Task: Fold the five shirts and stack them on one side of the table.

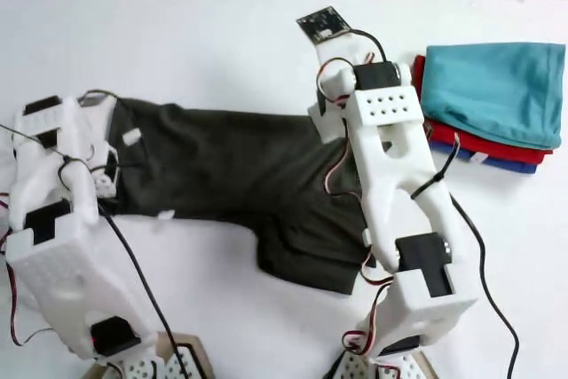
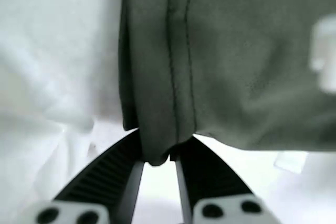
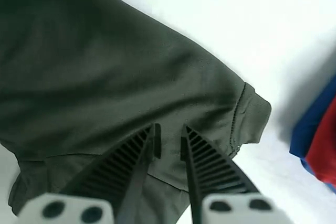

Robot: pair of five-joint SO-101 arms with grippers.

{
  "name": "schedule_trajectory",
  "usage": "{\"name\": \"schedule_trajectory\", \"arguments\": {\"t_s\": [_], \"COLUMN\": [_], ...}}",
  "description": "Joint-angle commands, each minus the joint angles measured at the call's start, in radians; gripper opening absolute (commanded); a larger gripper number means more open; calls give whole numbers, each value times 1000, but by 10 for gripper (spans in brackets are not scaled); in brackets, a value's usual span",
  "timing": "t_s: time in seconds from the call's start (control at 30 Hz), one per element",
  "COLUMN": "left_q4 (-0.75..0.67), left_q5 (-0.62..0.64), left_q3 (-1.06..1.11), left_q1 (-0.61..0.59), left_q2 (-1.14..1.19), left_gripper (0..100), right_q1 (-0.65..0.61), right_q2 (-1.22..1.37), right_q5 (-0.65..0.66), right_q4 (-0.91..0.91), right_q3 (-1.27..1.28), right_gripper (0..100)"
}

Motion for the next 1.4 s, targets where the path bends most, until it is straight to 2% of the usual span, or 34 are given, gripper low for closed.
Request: {"name": "schedule_trajectory", "arguments": {"t_s": [0.0,0.53,0.63,0.97,1.23,1.37], "left_q4": [80,103,143,176,138,87], "left_q5": [-2,-6,-6,-54,-43,20], "left_q3": [-102,-159,-174,-305,-311,-315], "left_q1": [0,-6,-6,-52,34,80], "left_q2": [-11,-9,-11,-3,6,77], "left_gripper": [72,106,106,106,175,172], "right_q1": [-4,1,1,-2,-4,-4], "right_q2": [-59,-59,-59,-59,-59,-61], "right_q5": [5,6,6,6,6,6], "right_q4": [-16,-13,-13,-16,-16,-15], "right_q3": [-3,-3,-3,-3,-3,-3], "right_gripper": [77,77,77,77,77,77]}}
